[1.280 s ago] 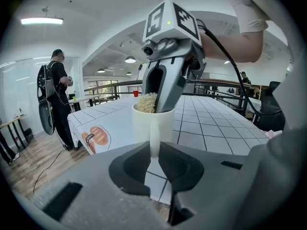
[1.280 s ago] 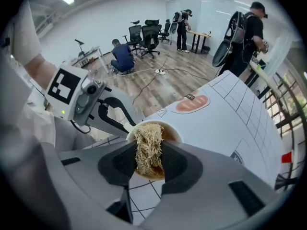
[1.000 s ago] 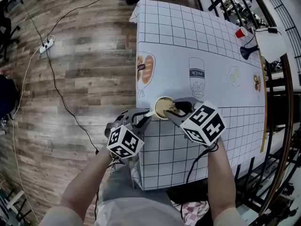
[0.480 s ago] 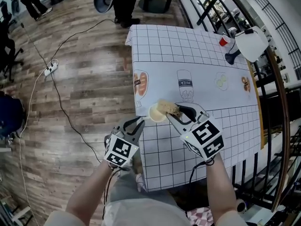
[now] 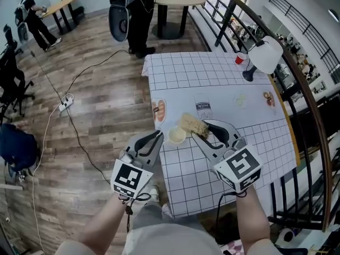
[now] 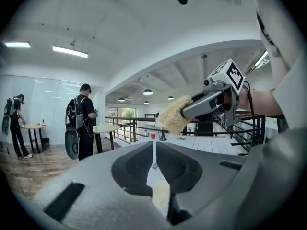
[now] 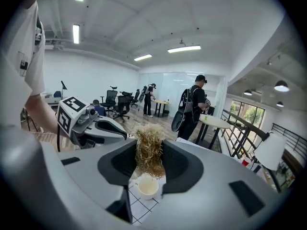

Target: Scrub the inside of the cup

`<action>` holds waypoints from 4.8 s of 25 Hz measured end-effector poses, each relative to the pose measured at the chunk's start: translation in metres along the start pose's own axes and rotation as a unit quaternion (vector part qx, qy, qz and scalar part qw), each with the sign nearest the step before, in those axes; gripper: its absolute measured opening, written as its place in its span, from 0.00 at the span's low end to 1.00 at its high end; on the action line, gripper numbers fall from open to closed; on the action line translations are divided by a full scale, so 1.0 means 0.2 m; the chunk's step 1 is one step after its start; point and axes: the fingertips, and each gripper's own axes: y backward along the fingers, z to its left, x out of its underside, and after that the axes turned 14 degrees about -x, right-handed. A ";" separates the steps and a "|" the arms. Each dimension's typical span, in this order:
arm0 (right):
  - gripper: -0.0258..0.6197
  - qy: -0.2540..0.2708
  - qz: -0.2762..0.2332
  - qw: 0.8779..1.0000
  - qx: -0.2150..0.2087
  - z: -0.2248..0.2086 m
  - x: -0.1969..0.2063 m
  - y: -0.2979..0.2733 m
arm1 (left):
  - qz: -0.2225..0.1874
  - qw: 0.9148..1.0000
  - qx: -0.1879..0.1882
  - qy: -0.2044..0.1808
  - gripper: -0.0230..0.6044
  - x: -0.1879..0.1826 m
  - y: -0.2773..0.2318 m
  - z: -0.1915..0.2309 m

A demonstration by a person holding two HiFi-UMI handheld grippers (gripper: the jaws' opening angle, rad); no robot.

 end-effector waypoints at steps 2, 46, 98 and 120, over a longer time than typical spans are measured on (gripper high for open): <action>0.24 0.006 -0.023 1.000 0.013 0.02 -0.09 0.09 | -0.017 1.000 0.009 0.012 0.08 -0.14 0.05 -0.01; 0.24 0.001 -0.158 0.974 0.164 0.44 -0.16 0.67 | -0.068 0.997 0.009 -0.038 0.06 -0.51 0.52 -0.37; 0.24 0.018 -0.143 0.978 0.150 0.38 -0.12 0.69 | -0.054 0.998 0.009 -0.027 0.06 -0.53 0.49 -0.42; 0.24 0.014 -0.161 0.975 0.150 0.41 -0.18 0.68 | -0.054 0.998 0.014 -0.019 0.06 -0.51 0.51 -0.38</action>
